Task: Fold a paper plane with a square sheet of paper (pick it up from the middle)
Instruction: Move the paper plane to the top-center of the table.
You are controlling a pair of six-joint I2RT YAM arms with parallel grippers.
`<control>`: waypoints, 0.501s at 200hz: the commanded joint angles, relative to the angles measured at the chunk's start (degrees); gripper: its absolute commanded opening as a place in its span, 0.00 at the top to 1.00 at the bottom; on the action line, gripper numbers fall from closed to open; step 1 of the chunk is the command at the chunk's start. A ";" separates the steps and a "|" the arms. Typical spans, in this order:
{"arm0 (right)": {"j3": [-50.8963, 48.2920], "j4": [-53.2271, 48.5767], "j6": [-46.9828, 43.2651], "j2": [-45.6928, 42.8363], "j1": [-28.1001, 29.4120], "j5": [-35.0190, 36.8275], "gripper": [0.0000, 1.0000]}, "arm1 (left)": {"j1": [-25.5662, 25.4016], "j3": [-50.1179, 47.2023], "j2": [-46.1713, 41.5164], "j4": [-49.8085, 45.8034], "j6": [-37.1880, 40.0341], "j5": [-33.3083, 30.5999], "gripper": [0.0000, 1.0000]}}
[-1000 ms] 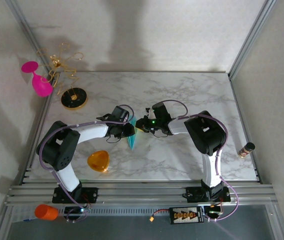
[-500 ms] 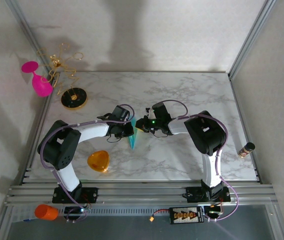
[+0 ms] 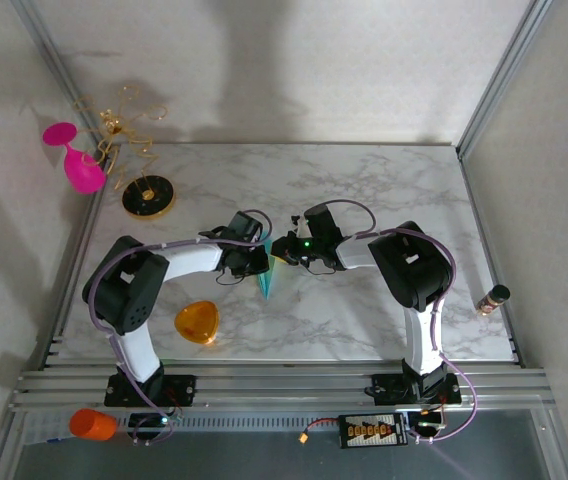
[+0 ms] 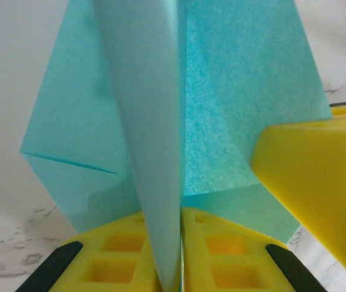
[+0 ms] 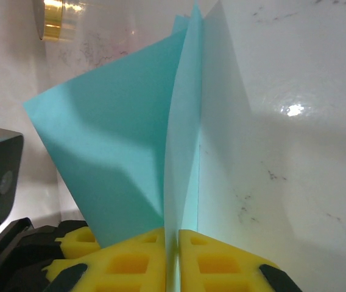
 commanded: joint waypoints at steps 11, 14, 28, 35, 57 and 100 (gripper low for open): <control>1.04 -0.75 -0.57 -0.26 -0.25 -0.40 0.87 | -0.62 1.34 0.65 -2.03 1.34 1.65 0.85; 1.02 -0.75 -0.56 -0.34 -0.27 -0.44 0.87 | -0.62 1.34 0.65 -2.12 1.34 1.66 0.85; 1.03 -0.75 -0.57 -0.30 -0.26 -0.37 0.87 | -0.62 1.43 0.73 -2.23 1.43 1.82 0.85; 1.01 -0.75 -0.57 -0.35 -0.19 -0.28 0.86 | -0.62 1.51 0.73 -2.32 1.45 1.63 0.86; 1.10 -1.85 -1.12 -1.11 -0.35 0.82 0.85 | -0.62 2.08 0.24 -3.11 1.47 0.45 0.90; 0.08 -8.11 -5.63 -8.13 -1.74 11.37 0.61 | -0.53 6.02 -1.03 -7.76 3.23 -3.62 0.96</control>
